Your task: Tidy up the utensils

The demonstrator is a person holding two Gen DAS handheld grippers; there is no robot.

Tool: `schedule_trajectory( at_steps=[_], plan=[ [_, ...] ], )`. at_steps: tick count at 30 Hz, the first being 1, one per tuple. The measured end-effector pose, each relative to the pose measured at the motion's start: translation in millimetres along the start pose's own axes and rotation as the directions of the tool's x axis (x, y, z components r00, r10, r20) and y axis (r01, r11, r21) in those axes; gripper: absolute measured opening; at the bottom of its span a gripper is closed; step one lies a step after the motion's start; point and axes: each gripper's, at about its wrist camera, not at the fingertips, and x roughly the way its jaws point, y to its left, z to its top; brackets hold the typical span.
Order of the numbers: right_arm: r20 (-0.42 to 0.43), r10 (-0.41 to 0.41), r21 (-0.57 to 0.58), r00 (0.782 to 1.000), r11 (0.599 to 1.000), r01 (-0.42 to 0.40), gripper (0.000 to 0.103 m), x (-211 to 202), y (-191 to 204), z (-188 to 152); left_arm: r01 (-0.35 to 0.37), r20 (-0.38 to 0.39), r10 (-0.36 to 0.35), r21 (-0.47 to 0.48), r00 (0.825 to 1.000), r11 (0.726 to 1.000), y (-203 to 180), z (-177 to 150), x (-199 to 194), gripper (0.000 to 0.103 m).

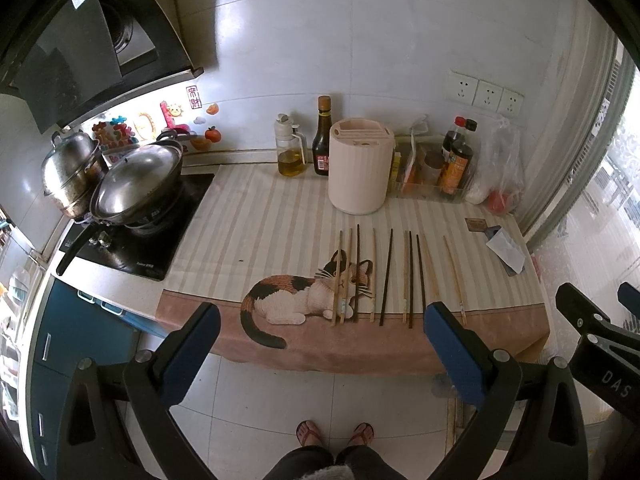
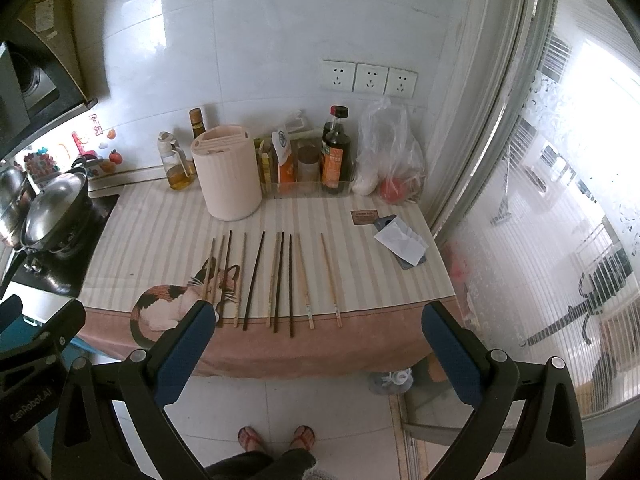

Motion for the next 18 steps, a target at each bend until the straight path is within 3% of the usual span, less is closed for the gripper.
schedule_trajectory(
  at_steps=[18],
  plan=[
    [0.004,0.0,0.0,1.0,1.0,0.0,0.103,-7.7,1.9,6.5,0.0,0.01,0.0,-0.002,1.0,1.0,3.2,2.0,-5.9,0.103]
  ],
)
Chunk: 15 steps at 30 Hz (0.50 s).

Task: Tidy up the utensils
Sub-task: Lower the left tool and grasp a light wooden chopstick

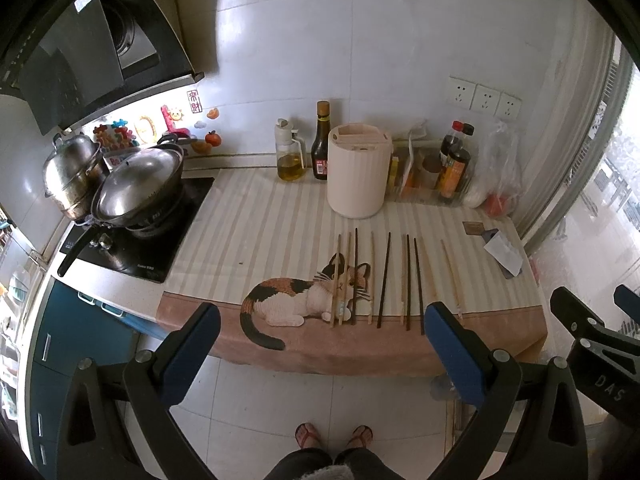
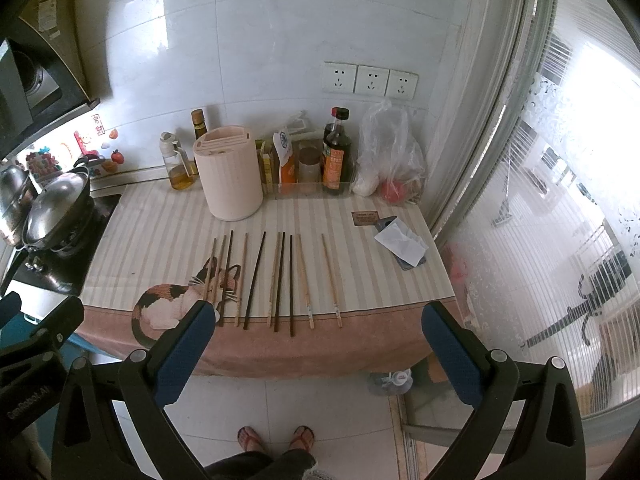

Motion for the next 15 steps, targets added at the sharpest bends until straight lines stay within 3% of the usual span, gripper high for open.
schedule_trajectory(
  at_steps=[9,15],
  plan=[
    [0.008,0.005,0.014,1.0,1.0,-0.005,0.103,-1.5,-1.7,4.6,-0.029,0.032,0.029,-0.005,0.999,1.0,-9.1,8.5,-2.7,0.103],
    [0.078,0.038,0.04,0.996,0.998,-0.041,0.103,18.7,-8.3,24.8,-0.102,0.09,0.105,-0.038,0.99,0.994,-16.4,24.1,33.4,0.103]
  ],
)
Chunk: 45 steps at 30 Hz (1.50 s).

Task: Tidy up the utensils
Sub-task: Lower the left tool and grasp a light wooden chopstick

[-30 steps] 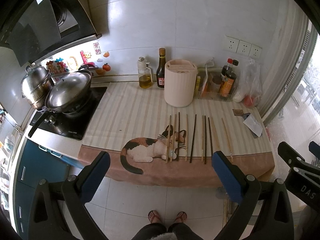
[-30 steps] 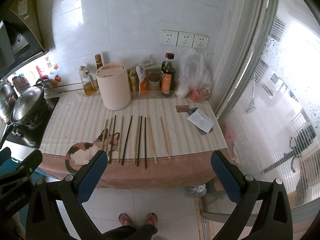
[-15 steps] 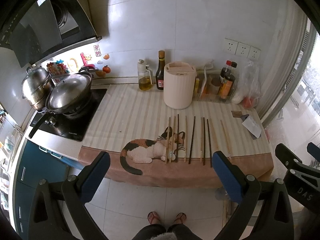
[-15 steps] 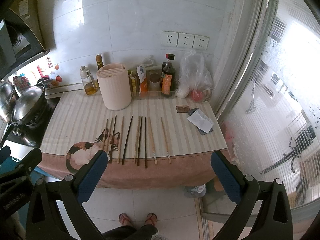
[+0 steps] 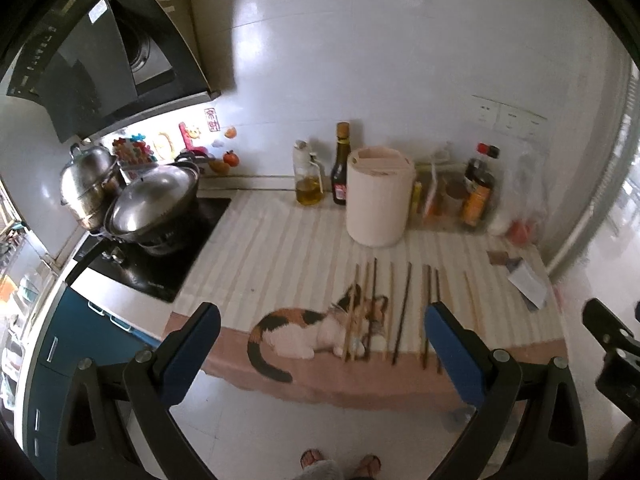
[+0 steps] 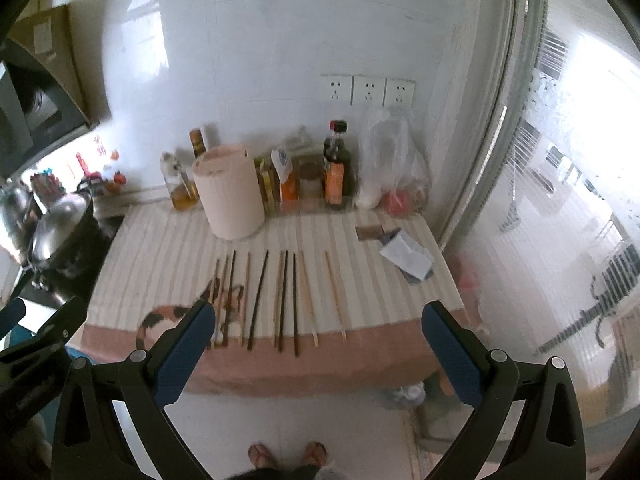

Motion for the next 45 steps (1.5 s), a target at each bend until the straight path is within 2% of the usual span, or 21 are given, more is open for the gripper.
schedule_trajectory(
  at_steps=[5,6,8,10,13,15,19,20,22,23,27,29,30,34,35,36,38,40,42,45],
  plan=[
    [-0.028,0.017,0.018,0.999,1.0,-0.017,0.103,53.6,-19.4,-4.4,-0.057,-0.016,0.057,0.008,0.998,0.998,-15.9,-2.3,47.2,0.103],
    [-0.038,0.024,0.021,0.999,1.0,-0.023,0.1,69.4,-22.4,-1.2,-0.073,-0.021,0.073,0.016,0.997,0.997,-19.7,-2.3,58.6,0.103],
    [-0.063,0.023,0.022,0.998,1.0,-0.022,0.093,97.1,-27.6,1.3,-0.093,-0.04,0.095,0.027,0.995,0.995,-22.8,-3.3,78.3,0.103],
    [-0.105,0.041,0.026,0.994,0.999,-0.038,0.076,126.3,-32.5,1.9,-0.108,-0.069,0.111,0.037,0.991,0.993,-26.6,-2.9,104.2,0.103],
    [-0.188,0.086,0.049,0.978,0.996,-0.078,0.057,174.3,-39.1,0.3,-0.112,-0.137,0.119,0.055,0.983,0.992,-25.6,-4.9,146.8,0.103],
    [-0.23,0.109,0.063,0.967,0.993,-0.097,0.049,203.2,-41.3,-3.1,-0.113,-0.194,0.124,0.064,0.973,0.992,-21.3,-7.2,177.3,0.103],
    [-0.306,0.129,0.08,0.943,0.991,-0.11,0.034,259.5,-38.1,-10.8,-0.076,-0.307,0.087,0.045,0.948,0.996,-7.1,-16.6,236.4,0.099],
    [-0.324,0.131,0.084,0.937,0.99,-0.11,0.034,273.8,-35.7,-13.1,-0.068,-0.328,0.08,0.047,0.941,0.997,-6.4,-19.2,248.7,0.097],
    [-0.359,0.13,0.088,0.924,0.99,-0.106,0.034,296.6,-30.6,-18.2,-0.037,-0.382,0.056,0.057,0.922,0.998,-6.2,-23.6,277.5,0.083],
    [-0.379,0.131,0.094,0.916,0.99,-0.103,0.034,310.5,-27.2,-19.9,-0.021,-0.408,0.045,0.062,0.912,0.998,-7.1,-25.9,292.2,0.08],
    [-0.448,0.147,0.117,0.882,0.988,-0.105,0.034,347.8,-11.7,-23.7,0.057,-0.483,-0.027,0.048,0.875,0.997,-14.3,-31.3,341.2,0.079],
    [-0.48,0.144,0.122,0.866,0.988,-0.096,0.034,366.9,-5.4,-23.6,0.098,-0.517,-0.061,0.045,0.854,0.994,-20.4,-33.6,363.8,0.072],
    [-0.493,0.147,0.13,0.857,0.987,-0.095,0.034,376.4,-4.2,-23.2,0.115,-0.535,-0.074,0.044,0.842,0.992,-23.7,-35.1,374.0,0.068],
    [-0.53,0.13,0.133,0.838,0.989,-0.069,0.034,400.0,2.0,-22.6,0.17,-0.572,-0.109,0.054,0.813,0.984,-33.7,-39.0,400.3,0.047],
    [-0.538,0.119,0.125,0.834,0.99,-0.061,0.034,407.5,3.5,-21.8,0.181,-0.577,-0.113,0.061,0.809,0.982,-36.3,-39.8,403.9,0.042],
    [-0.542,0.109,0.116,0.834,0.992,-0.054,0.034,413.0,4.3,-21.3,0.191,-0.579,-0.118,0.067,0.807,0.979,-38.5,-40.4,406.5,0.031],
    [-0.555,0.087,0.098,0.827,0.994,-0.039,0.034,424.3,5.8,-20.0,0.209,-0.585,-0.124,0.08,0.802,0.975,-43.8,-43.6,410.0,0.025],
    [-0.571,0.084,0.089,0.817,0.995,-0.04,0.034,436.7,6.8,-19.7,0.231,-0.587,-0.145,0.075,0.797,0.97,-47.3,-46.9,413.6,0.014],
    [-0.589,0.086,0.08,0.804,0.996,-0.047,0.034,446.7,9.6,-20.2,0.226,-0.585,-0.136,0.083,0.799,0.971,-48.8,-49.1,418.4,0.006],
    [-0.62,0.092,0.062,0.779,0.996,-0.068,0.034,460.7,16.2,-22.5,0.215,-0.578,-0.129,0.083,0.806,0.973,-48.0,-52.4,428.2,0.005]
  ],
)
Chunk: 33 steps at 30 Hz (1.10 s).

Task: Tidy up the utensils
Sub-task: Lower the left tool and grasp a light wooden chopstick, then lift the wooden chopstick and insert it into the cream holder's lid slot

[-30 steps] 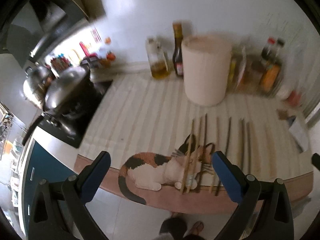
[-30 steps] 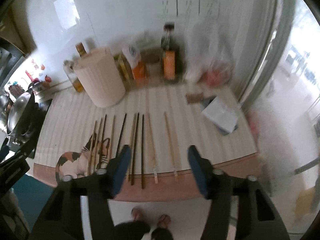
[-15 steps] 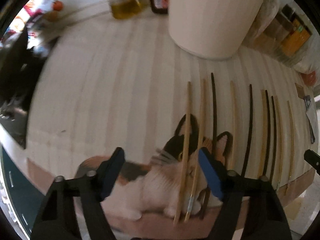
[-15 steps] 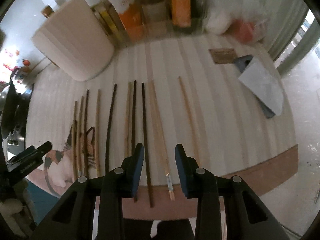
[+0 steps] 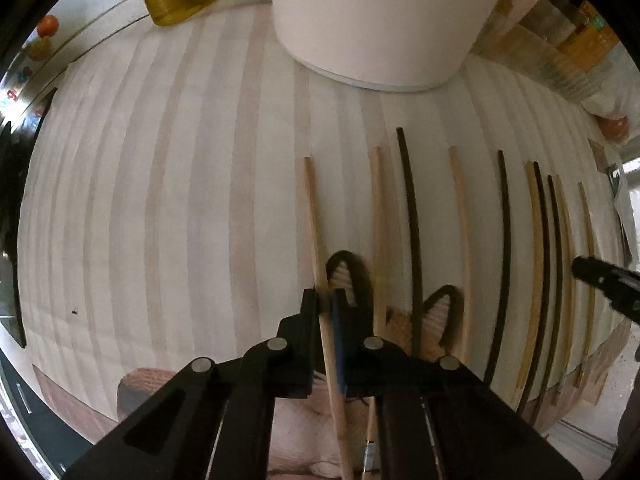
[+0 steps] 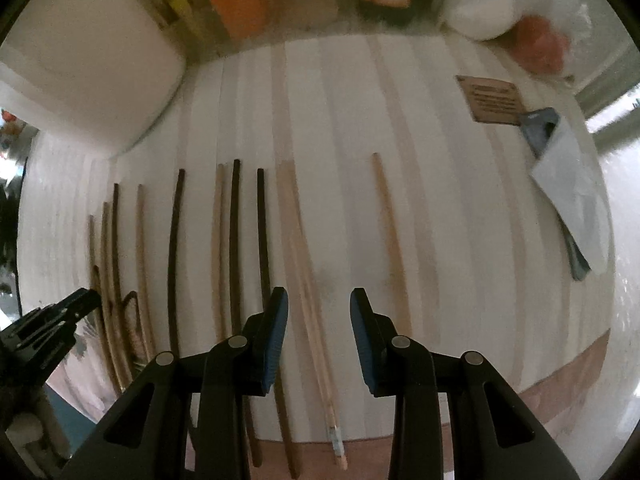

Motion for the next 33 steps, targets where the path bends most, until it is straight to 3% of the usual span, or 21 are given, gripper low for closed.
schedule_trajectory(
  at_steps=[3,6,9,16,24,33],
  plan=[
    [-0.03,-0.014,-0.016,0.999,1.0,0.013,0.031,9.4,3.3,3.2,-0.021,-0.002,0.021,-0.018,1.0,1.0,9.4,-0.5,1.9,0.005],
    [-0.04,-0.057,-0.044,0.998,0.998,0.055,0.013,9.4,7.7,5.1,-0.025,-0.001,0.025,-0.045,1.0,0.999,21.2,-1.0,2.7,0.005],
    [-0.046,-0.073,-0.047,0.996,0.996,0.071,0.007,10.6,7.0,7.6,-0.032,-0.003,0.032,-0.066,0.999,0.997,34.9,-4.5,4.3,0.004],
    [-0.01,-0.014,-0.003,1.0,1.0,0.014,0.007,9.6,-7.6,19.4,-0.045,0.025,0.048,-0.092,0.999,0.995,43.0,7.0,-15.1,0.004],
    [0.102,0.077,-0.022,0.992,0.997,-0.075,0.007,-42.1,-11.0,16.0,-0.024,0.121,0.039,-0.119,0.992,0.993,45.0,-8.4,-71.1,0.004],
    [0.248,0.143,-0.078,0.958,0.989,-0.127,0.007,-90.0,0.1,16.6,-0.064,0.281,0.085,-0.081,0.956,0.995,25.2,-22.7,-127.7,0.004]
  ],
)
